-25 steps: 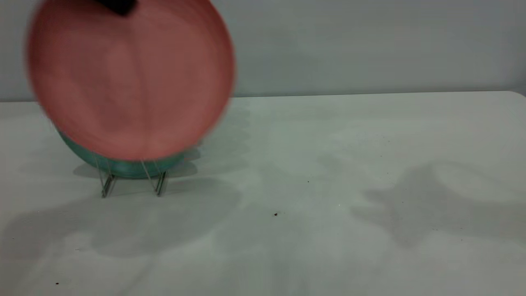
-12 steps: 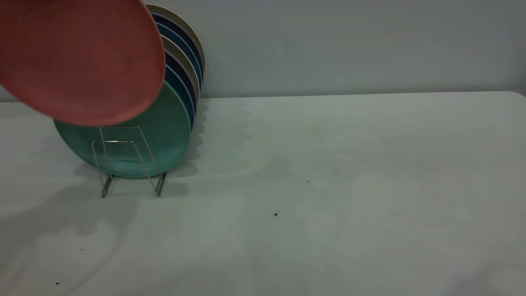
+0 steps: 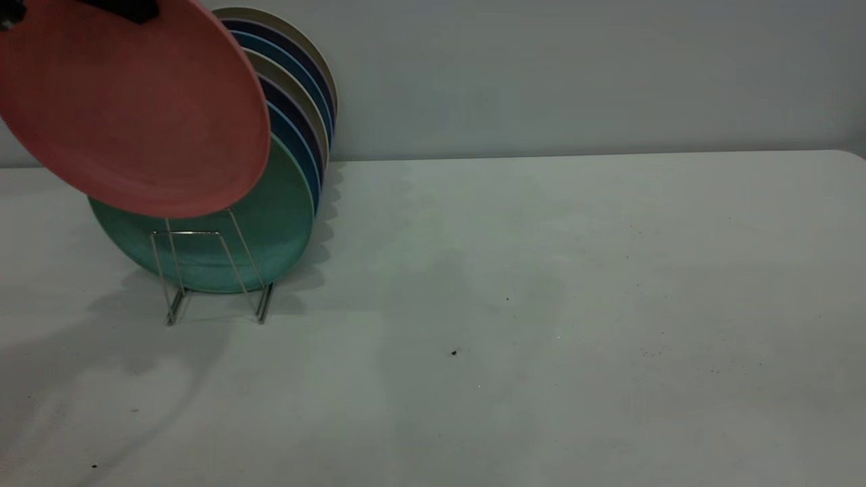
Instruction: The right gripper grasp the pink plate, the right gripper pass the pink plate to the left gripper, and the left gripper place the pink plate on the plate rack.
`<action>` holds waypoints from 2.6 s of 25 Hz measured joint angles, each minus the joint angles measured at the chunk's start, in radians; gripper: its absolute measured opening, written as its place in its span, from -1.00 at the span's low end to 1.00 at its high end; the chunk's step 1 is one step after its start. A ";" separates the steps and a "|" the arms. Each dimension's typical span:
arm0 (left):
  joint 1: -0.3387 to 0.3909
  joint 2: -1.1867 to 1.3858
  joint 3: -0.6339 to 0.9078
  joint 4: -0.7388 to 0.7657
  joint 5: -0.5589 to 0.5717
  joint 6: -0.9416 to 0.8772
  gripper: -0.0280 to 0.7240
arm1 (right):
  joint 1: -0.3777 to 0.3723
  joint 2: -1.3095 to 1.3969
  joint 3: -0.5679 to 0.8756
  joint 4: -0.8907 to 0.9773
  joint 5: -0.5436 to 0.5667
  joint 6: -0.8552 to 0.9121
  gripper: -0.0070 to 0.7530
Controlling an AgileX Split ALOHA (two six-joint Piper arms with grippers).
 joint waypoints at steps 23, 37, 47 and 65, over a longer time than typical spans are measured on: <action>0.000 0.116 0.000 -0.006 -0.023 0.001 -0.64 | 0.000 -0.161 0.106 -0.231 0.003 0.182 -0.07; 0.000 0.134 0.000 -0.007 -0.016 -0.054 -0.20 | 0.000 -0.161 0.112 -0.241 0.000 0.184 -0.07; 0.000 0.127 0.000 -0.006 -0.015 -0.059 0.12 | 0.000 -0.161 0.112 -0.241 0.000 0.185 -0.07; 0.000 -0.419 0.000 0.149 0.213 -1.110 0.14 | 0.014 -0.200 0.215 -0.371 -0.081 0.326 -0.07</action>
